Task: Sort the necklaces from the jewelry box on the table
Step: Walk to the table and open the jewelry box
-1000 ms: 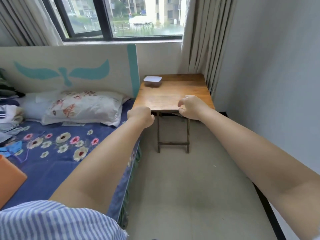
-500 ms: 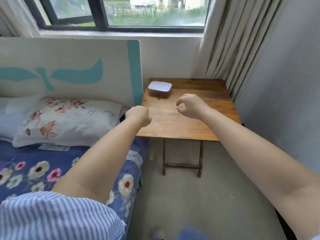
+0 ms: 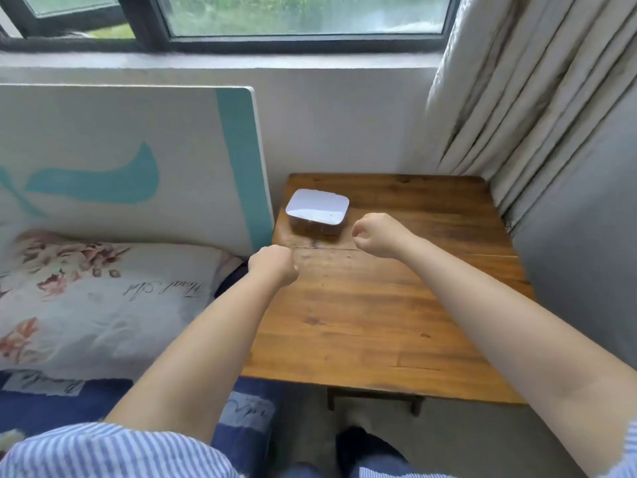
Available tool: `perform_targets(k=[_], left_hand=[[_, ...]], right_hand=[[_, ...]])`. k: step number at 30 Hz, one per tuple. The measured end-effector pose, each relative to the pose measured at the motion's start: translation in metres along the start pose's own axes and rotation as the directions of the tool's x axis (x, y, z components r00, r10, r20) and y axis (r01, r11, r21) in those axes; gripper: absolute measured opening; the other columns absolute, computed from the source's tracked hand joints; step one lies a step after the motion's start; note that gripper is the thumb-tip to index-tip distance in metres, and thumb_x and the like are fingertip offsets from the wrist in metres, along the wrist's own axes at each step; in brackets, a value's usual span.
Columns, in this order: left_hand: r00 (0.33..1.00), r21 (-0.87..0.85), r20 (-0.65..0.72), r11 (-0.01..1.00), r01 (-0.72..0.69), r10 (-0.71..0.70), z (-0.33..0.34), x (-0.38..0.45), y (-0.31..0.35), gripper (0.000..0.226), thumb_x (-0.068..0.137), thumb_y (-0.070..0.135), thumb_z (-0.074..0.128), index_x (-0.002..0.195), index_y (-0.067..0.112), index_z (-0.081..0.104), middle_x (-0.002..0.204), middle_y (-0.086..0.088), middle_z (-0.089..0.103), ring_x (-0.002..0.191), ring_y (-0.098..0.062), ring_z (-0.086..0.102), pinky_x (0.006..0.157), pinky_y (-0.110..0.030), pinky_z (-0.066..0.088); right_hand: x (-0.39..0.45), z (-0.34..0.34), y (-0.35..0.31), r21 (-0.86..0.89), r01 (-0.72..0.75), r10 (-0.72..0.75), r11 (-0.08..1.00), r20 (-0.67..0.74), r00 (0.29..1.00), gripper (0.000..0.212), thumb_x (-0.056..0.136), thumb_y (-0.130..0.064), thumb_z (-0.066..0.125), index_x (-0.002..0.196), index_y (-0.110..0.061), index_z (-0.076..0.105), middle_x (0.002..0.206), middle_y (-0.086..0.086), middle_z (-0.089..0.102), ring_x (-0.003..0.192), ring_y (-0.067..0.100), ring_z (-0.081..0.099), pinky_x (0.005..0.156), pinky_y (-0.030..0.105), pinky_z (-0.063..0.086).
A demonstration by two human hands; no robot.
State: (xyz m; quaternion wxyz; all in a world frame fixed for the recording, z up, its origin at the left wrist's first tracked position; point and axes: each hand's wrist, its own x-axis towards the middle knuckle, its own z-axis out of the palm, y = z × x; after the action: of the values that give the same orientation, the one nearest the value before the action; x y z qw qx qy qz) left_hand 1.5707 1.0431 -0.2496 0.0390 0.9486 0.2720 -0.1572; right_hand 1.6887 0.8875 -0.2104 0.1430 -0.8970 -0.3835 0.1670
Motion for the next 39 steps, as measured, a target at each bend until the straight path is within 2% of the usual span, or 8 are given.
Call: perform_targets(k=[10,17,20,24,29,31,35,39], left_hand=[[0.995,-0.273,0.090,0.960,0.057,-0.034,-0.009,0.150,-0.014,0.032,0.093,0.021,0.041,0.119,0.006,0.052,0.120,-0.014,0.058,0.107,-0.031,0.056,0.085,-0.039,0.051],[0.976,-0.584,0.213,0.796,0.159,-0.039,0.008,0.263,-0.032,0.042,0.098,0.019,0.038,0.135,0.001,0.041,0.133,-0.018,0.051,0.110,-0.032,0.051,0.088,-0.035,0.044],[0.966,-0.663,0.255,0.720,0.203,-0.038,0.027,0.302,-0.037,0.044,0.098,0.023,0.038,0.135,0.000,0.040,0.123,-0.015,0.054,0.108,-0.032,0.053,0.088,-0.035,0.044],[0.951,-0.709,0.308,0.658,0.253,-0.033,0.048,0.332,-0.036,0.045,0.098,0.023,0.038,0.138,0.004,0.036,0.134,-0.015,0.050,0.115,-0.033,0.052,0.090,-0.035,0.044],[0.964,-0.738,0.262,0.636,0.227,-0.040,0.065,0.334,-0.038,0.012,0.091,0.008,0.042,0.085,0.014,0.051,0.097,-0.009,0.051,0.086,-0.026,0.047,0.075,-0.031,0.039],[0.964,-0.737,0.264,0.636,0.229,-0.041,0.072,0.316,-0.038,0.007,0.090,0.006,0.043,0.087,0.011,0.047,0.094,-0.009,0.051,0.084,-0.026,0.048,0.072,-0.030,0.039],[0.953,-0.732,0.293,0.623,0.276,-0.079,0.089,0.256,-0.033,0.004,0.090,0.009,0.045,0.092,0.012,0.044,0.095,-0.005,0.051,0.082,-0.023,0.049,0.065,-0.029,0.039],[0.929,-0.710,0.360,0.619,0.336,-0.091,0.102,0.188,-0.021,0.019,0.091,0.011,0.046,0.109,0.007,0.052,0.098,-0.003,0.050,0.086,-0.021,0.048,0.068,-0.028,0.039]], right_hand=[[0.163,0.034,0.033,0.149,-0.265,0.249,0.953,0.116,0.961,0.030,0.083,-0.011,0.044,0.107,-0.003,0.062,0.115,0.016,0.065,0.106,0.031,0.057,0.086,0.037,0.049],[0.241,0.087,0.052,0.378,-0.562,0.543,0.736,0.165,0.823,0.034,0.087,-0.011,0.048,0.117,0.004,0.047,0.121,0.021,0.055,0.108,0.036,0.052,0.076,0.035,0.041],[0.265,0.110,0.060,0.482,-0.600,0.614,0.638,0.152,0.775,0.036,0.087,-0.011,0.049,0.120,0.003,0.044,0.126,0.021,0.053,0.113,0.037,0.049,0.078,0.033,0.037],[0.280,0.134,0.063,0.625,-0.575,0.688,0.528,0.083,0.721,0.033,0.084,-0.004,0.050,0.117,0.001,0.050,0.121,0.020,0.057,0.110,0.036,0.053,0.083,0.037,0.044],[0.272,0.150,0.063,0.757,-0.505,0.729,0.414,0.056,0.682,0.031,0.082,-0.007,0.052,0.113,-0.007,0.054,0.121,0.015,0.058,0.106,0.031,0.054,0.084,0.035,0.045],[0.257,0.154,0.063,0.775,-0.502,0.737,0.384,0.071,0.672,0.033,0.082,-0.007,0.052,0.114,-0.009,0.054,0.123,0.013,0.057,0.110,0.031,0.054,0.088,0.036,0.045],[0.204,0.159,0.061,0.743,-0.526,0.711,0.415,0.096,0.697,0.026,0.077,-0.001,0.051,0.102,-0.008,0.056,0.114,0.015,0.060,0.101,0.031,0.056,0.072,0.030,0.041],[0.143,0.163,0.062,0.706,-0.520,0.663,0.482,0.095,0.743,0.024,0.076,0.001,0.052,0.094,-0.014,0.053,0.106,0.010,0.059,0.100,0.028,0.053,0.067,0.029,0.040]])
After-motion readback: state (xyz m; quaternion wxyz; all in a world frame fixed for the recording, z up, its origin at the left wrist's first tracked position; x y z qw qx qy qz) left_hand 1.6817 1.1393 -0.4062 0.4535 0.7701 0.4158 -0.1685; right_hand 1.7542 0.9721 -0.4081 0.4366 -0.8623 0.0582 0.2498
